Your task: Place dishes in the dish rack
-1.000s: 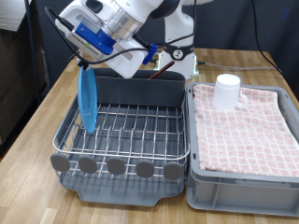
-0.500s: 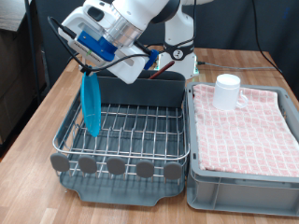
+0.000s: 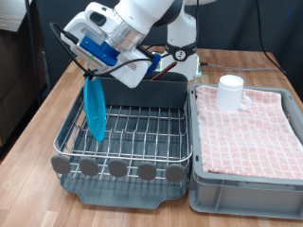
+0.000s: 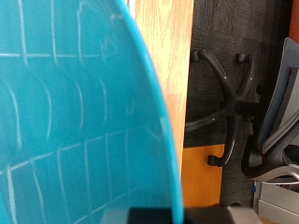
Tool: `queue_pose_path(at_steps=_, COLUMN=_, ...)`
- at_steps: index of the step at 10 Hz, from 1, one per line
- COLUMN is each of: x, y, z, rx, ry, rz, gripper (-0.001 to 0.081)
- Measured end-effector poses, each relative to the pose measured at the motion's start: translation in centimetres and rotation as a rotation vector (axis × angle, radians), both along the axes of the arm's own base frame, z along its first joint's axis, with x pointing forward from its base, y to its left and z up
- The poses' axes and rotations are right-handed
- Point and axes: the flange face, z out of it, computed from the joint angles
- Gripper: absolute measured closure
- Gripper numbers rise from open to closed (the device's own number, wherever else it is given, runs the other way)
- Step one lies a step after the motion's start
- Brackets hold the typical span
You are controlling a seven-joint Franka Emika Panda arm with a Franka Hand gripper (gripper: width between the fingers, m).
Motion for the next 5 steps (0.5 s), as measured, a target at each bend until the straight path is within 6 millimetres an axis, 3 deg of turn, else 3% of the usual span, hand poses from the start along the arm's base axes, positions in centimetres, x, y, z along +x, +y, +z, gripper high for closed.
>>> queue_pose_path(at_steps=5, x=0.02, y=0.38, z=-0.50, rx=0.025, ry=-0.011, rz=0.001, gripper=0.0787)
